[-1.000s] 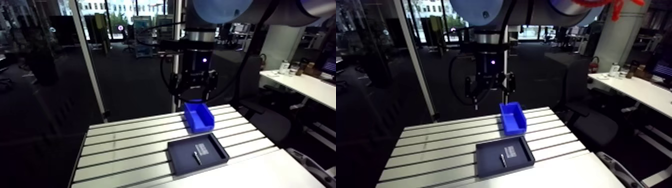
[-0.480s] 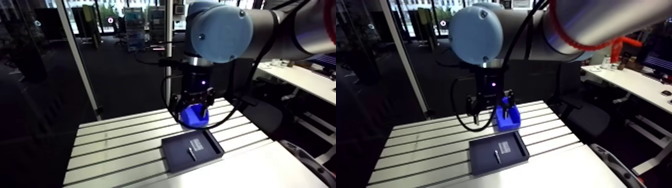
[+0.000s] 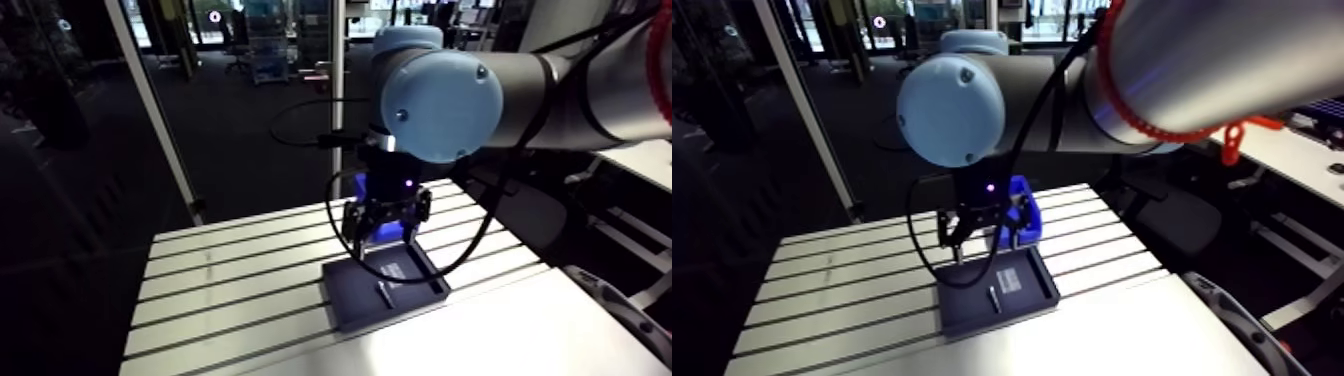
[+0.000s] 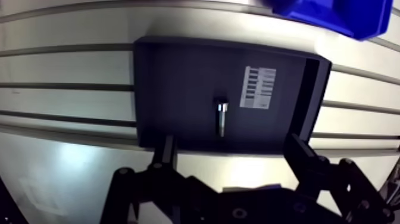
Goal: Pick up the M10 bolt from the tray and put it into the blue bin.
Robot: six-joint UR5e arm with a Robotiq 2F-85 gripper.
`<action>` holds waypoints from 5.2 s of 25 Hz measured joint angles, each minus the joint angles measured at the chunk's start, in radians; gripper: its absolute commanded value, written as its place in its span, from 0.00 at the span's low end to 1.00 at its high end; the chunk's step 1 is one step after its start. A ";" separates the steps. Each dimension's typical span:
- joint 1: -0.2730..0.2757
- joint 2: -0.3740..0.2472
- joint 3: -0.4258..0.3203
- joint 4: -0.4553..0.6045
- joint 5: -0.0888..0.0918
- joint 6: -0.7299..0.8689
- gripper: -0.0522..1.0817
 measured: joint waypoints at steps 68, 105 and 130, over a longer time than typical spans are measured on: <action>-0.021 0.101 0.125 -0.185 -0.027 -0.015 0.58; -0.016 0.099 0.128 -0.182 -0.028 -0.017 0.69; -0.015 0.098 0.129 -0.183 -0.026 -0.019 0.82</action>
